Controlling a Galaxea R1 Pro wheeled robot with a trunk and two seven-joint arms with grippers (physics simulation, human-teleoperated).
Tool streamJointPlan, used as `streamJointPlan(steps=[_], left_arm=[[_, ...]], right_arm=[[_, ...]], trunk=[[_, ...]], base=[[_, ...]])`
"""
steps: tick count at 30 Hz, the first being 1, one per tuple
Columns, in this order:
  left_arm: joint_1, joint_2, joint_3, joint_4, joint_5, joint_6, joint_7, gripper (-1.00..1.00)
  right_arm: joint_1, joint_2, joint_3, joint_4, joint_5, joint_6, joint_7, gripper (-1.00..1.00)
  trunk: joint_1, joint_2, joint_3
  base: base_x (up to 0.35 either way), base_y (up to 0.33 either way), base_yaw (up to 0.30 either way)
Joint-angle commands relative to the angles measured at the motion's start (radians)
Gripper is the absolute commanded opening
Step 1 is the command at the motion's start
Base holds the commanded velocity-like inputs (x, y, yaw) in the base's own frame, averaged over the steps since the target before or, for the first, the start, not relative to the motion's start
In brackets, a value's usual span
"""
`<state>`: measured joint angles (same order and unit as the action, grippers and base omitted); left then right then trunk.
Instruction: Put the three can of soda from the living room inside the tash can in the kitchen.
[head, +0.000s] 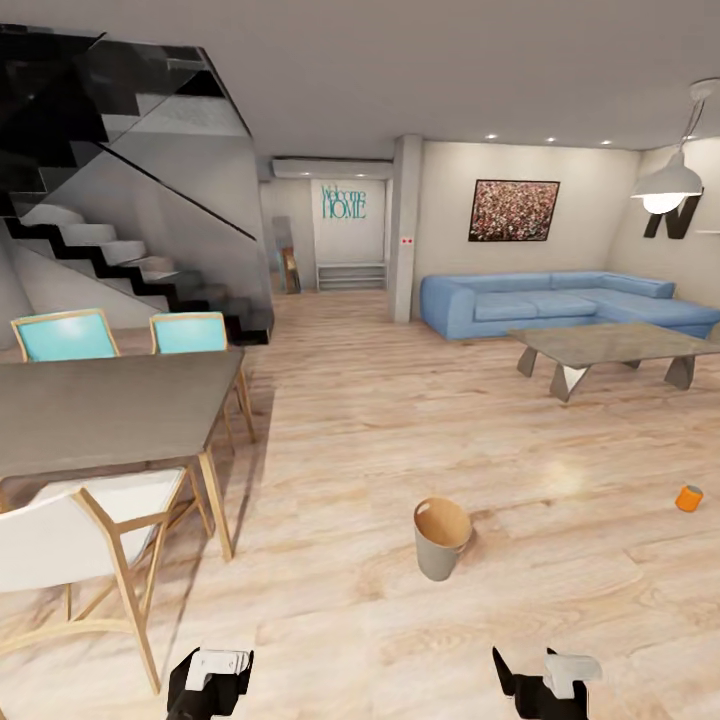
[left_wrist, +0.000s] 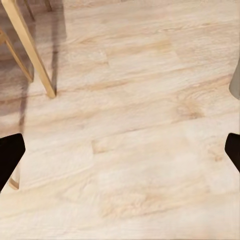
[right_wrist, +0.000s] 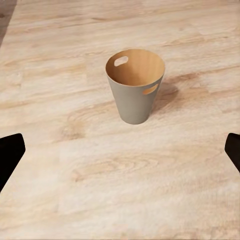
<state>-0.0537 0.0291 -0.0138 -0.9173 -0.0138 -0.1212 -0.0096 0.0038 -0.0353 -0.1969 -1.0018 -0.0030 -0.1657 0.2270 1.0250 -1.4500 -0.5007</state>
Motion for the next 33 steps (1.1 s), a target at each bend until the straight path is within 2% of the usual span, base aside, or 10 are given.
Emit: streamJointPlan(steps=[1, 33], left_arm=[[0.000, 0.000, 0.000, 0.000, 0.000, 0.000, 0.000, 1.00], [0.000, -0.001, 0.000, 0.000, -0.003, 0.001, 0.000, 1.00]], right_arm=[[0.000, 0.000, 0.001, 0.007, 0.000, 0.000, 0.000, 1.00], [-0.005, 0.000, 0.002, 0.036, 0.009, 0.000, 0.000, 1.00]], trunk=[[0.000, 0.000, 0.000], [0.000, 0.000, 0.000]], base=[[0.322, 0.000, 0.000], [0.320, -0.017, 0.000]])
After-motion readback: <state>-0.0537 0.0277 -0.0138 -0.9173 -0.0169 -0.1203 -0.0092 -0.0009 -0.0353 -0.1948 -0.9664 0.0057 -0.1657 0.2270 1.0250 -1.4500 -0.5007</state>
